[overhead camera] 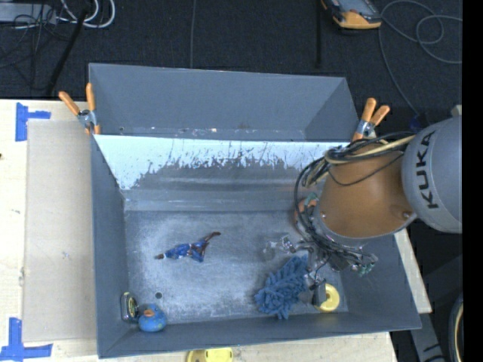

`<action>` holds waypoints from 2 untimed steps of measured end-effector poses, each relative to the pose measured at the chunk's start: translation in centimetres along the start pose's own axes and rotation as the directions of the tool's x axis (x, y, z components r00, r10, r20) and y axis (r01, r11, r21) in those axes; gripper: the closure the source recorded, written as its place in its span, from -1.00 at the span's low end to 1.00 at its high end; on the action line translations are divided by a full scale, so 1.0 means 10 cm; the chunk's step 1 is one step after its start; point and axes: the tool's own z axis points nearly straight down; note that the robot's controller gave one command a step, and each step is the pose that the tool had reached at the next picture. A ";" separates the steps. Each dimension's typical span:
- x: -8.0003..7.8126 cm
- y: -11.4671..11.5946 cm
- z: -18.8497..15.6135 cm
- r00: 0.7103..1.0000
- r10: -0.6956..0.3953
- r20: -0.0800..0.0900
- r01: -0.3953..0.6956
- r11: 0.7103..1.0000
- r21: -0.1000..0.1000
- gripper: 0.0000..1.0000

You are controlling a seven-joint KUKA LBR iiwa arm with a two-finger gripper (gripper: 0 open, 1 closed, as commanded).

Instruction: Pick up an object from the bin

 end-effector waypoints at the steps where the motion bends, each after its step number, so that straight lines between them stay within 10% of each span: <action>1: -0.04 -0.07 0.28 0.989 -0.150 -0.001 0.150 0.989 -0.001 -1.00; 2: -0.13 -0.09 0.52 0.898 -0.440 0.001 0.440 0.898 -0.002 1.00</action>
Offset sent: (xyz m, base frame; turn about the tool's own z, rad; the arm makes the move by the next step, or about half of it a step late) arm 0.0157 -0.0022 -0.0520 -0.4602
